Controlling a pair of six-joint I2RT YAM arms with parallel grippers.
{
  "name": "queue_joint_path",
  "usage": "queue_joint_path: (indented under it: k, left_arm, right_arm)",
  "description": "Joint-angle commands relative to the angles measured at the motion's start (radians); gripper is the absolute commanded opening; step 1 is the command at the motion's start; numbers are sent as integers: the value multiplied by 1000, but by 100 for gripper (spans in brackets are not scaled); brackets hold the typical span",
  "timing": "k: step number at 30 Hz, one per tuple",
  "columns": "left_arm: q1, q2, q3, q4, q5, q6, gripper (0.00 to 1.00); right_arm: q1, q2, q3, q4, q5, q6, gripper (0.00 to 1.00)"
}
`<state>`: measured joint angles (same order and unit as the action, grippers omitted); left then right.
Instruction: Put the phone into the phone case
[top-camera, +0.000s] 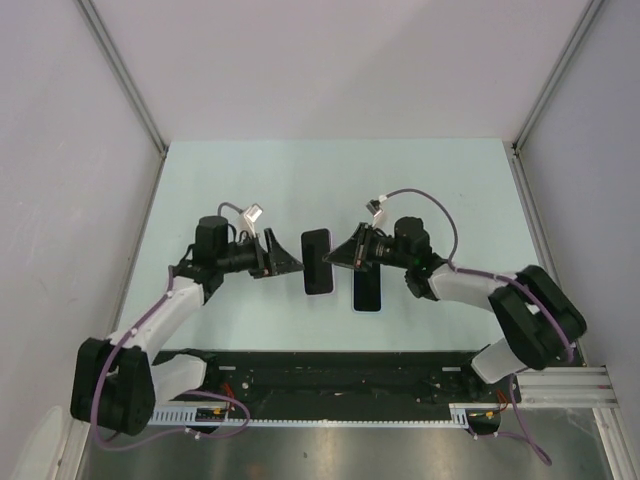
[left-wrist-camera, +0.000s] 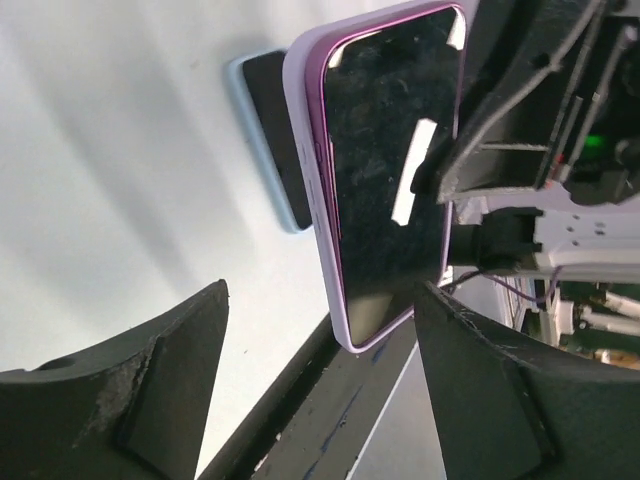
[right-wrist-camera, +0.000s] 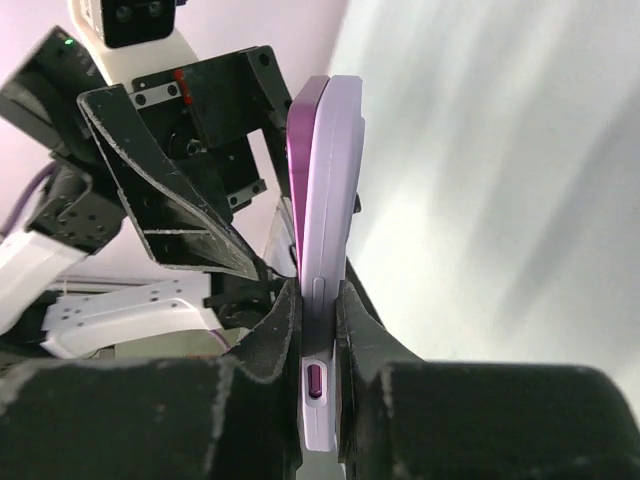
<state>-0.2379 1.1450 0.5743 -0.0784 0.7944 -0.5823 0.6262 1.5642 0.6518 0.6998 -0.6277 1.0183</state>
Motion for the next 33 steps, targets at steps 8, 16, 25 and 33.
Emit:
queue_joint_path:
  k: [8,16,25,33]
  left_arm:
    - [-31,-166,-27,403,247,-165,80]
    - [-110,-156,-51,634,258,-309,77]
    - [-153,-128,-79,709,316,-324,24]
    - [-185,-116,-82,703,382,-298,0]
  right_arm:
    - [9,-368,9,-80,68,6,0]
    - [66,-420,-6,-54,105,22,0]
    - [86,-446,-17,-88,103,-1,23]
    - [20,-484,-15,-128,106,-9,56]
